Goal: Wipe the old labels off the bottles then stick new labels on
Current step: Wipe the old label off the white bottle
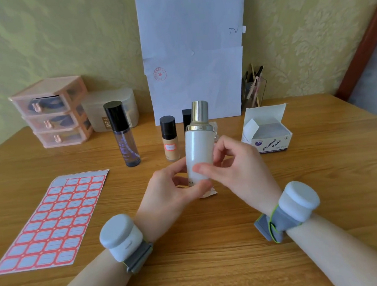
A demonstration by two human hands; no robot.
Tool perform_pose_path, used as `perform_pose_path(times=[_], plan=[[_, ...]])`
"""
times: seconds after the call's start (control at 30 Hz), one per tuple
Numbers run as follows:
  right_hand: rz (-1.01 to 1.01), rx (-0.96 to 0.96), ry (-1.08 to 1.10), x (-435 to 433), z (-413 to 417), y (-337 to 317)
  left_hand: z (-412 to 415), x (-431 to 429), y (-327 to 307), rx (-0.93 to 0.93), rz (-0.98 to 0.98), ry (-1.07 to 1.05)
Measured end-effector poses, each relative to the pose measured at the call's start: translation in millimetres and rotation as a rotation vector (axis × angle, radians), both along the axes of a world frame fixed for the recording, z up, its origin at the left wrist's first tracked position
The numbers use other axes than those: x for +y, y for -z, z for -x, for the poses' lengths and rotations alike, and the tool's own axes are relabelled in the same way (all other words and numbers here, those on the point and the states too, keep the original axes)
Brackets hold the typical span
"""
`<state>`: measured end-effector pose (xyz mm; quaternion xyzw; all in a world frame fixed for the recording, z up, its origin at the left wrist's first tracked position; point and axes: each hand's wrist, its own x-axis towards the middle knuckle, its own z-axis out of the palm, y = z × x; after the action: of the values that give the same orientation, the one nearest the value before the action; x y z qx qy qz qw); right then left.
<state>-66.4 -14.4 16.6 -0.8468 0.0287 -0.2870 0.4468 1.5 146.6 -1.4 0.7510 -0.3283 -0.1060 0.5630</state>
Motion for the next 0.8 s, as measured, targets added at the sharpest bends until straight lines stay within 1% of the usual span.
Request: perform_pose_path(times=[0.03,0.1,0.17,0.23,0.37,0.43,0.5,0.57,0.6,0.7,0.8], plan=[[0.0,-0.021,0.043,1,0,0,1,0,1,-0.035,-0.023,-0.004],[-0.093,-0.064,0.078,2,-1,-1,2,-1,2,-0.068,-0.033,0.0],[-0.203,-0.069,0.047,0,-1,-2,3,-2,2,-0.064,-0.021,0.017],[-0.255,-0.054,0.005,-3,-2,-2,2,-1,1,-0.041,-0.011,0.039],[-0.252,-0.034,-0.065,-8,-3,-1,-2,0,-3,0.084,0.062,0.048],[-0.222,-0.006,-0.094,-7,-2,-1,-4,1,-4,0.114,0.089,0.029],[-0.126,0.019,-0.066,-1,-1,1,-5,1,-2,0.066,0.058,0.006],[-0.042,0.005,0.012,5,-1,3,-4,0,0,-0.017,-0.003,-0.009],[-0.048,-0.019,0.035,7,-1,2,-4,0,0,-0.036,-0.014,-0.016],[-0.151,-0.067,0.041,5,-3,0,-5,0,1,-0.046,-0.023,-0.008],[-0.24,-0.057,0.008,-3,-3,-3,-6,0,0,0.012,0.003,0.023]])
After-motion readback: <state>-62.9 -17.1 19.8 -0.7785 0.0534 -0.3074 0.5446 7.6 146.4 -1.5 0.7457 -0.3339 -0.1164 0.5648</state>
